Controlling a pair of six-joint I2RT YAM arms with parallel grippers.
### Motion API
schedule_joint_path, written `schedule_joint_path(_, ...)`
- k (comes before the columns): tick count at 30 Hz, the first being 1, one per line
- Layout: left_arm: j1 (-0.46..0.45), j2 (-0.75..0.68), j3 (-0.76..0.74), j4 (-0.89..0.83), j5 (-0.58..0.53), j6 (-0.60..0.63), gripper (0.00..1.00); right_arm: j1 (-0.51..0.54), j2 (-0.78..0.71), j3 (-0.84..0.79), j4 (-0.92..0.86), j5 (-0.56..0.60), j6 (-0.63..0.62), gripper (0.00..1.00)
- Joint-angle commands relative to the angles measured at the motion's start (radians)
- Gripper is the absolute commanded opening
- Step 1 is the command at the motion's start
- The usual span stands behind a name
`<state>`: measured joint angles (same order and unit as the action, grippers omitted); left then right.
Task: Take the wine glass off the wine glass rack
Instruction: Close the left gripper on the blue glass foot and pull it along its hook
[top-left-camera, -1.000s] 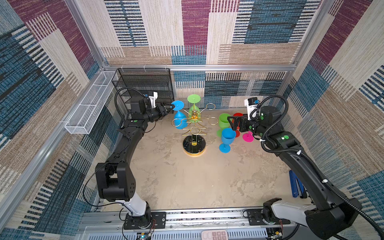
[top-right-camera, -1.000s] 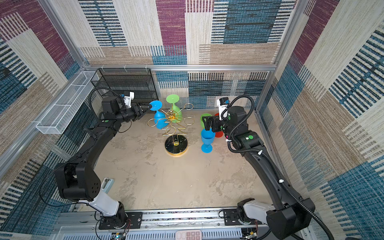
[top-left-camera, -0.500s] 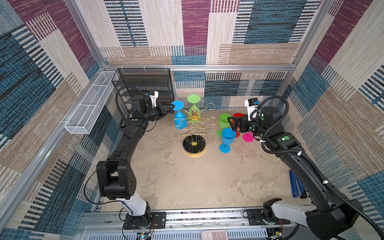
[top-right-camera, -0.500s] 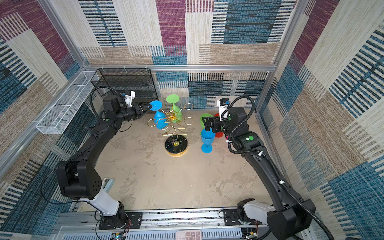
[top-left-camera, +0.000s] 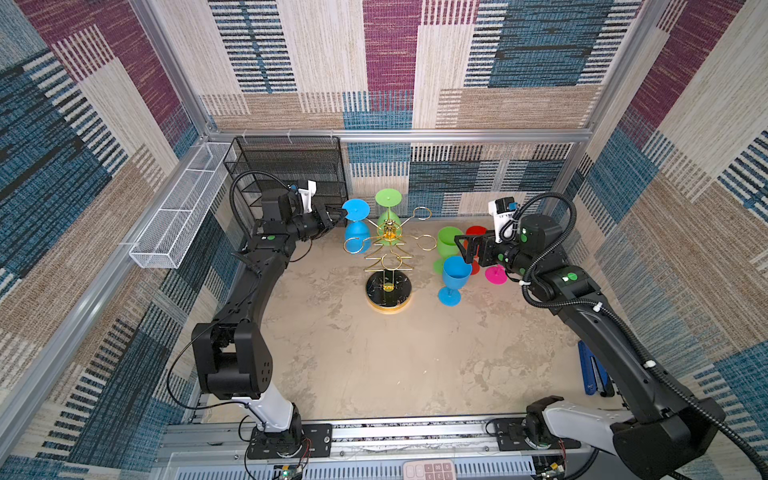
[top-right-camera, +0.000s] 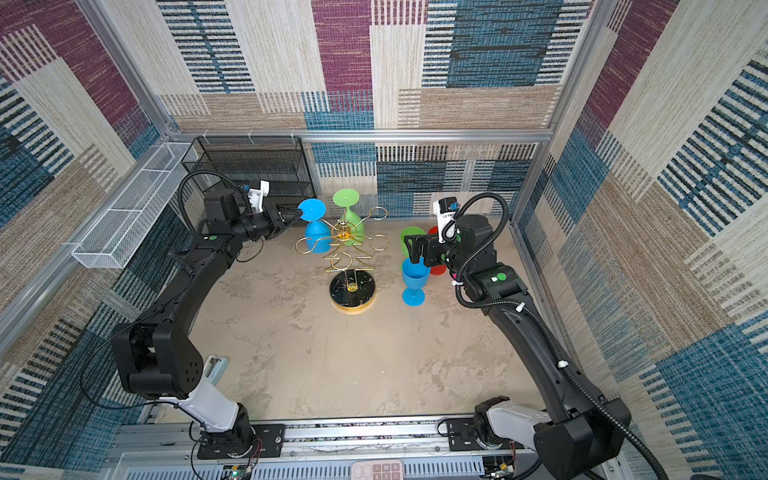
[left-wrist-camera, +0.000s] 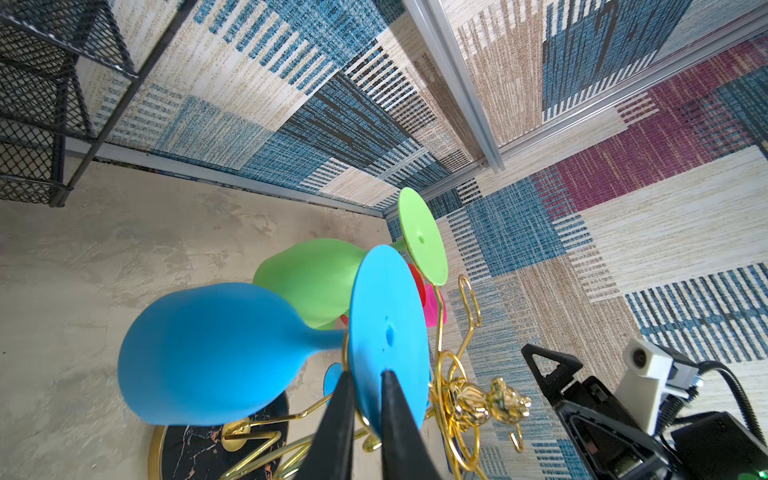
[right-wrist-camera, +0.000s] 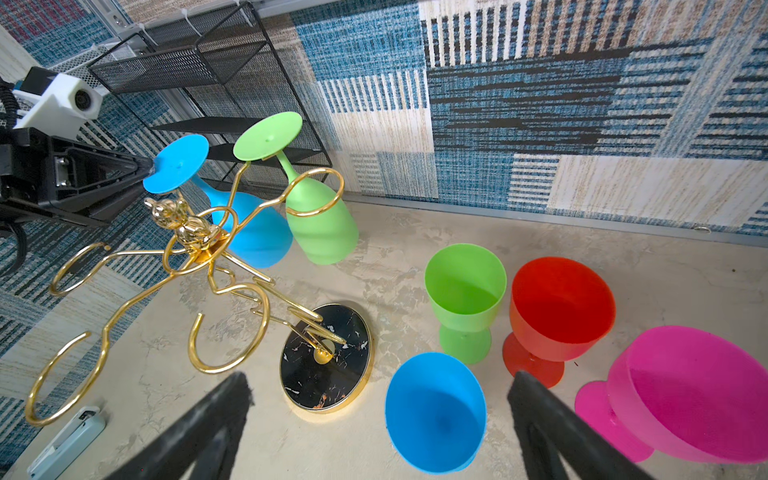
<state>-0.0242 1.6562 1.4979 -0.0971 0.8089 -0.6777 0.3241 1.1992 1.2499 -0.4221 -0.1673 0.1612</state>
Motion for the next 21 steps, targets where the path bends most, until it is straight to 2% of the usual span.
schedule_joint_path(1,0.002,-0.009,0.01,-0.007,0.003,0.03,0.13,0.0,-0.003,-0.001,0.043,-0.011,0.008,0.99)
schedule_joint_path(5,0.003,-0.014,0.01,-0.006,0.014,0.022,0.1,0.0,0.003,0.0,0.048,-0.017,0.01,0.99)
schedule_joint_path(10,0.005,-0.028,0.01,0.007,0.025,0.005,0.0,0.0,0.008,0.003,0.051,-0.026,0.012,0.99)
schedule_joint_path(15,0.007,-0.04,0.014,0.016,0.038,-0.013,0.0,0.0,0.01,0.004,0.053,-0.031,0.012,0.99)
schedule_joint_path(21,0.007,-0.038,0.014,0.088,0.095,-0.114,0.0,0.0,0.01,0.003,0.055,-0.033,0.012,0.99)
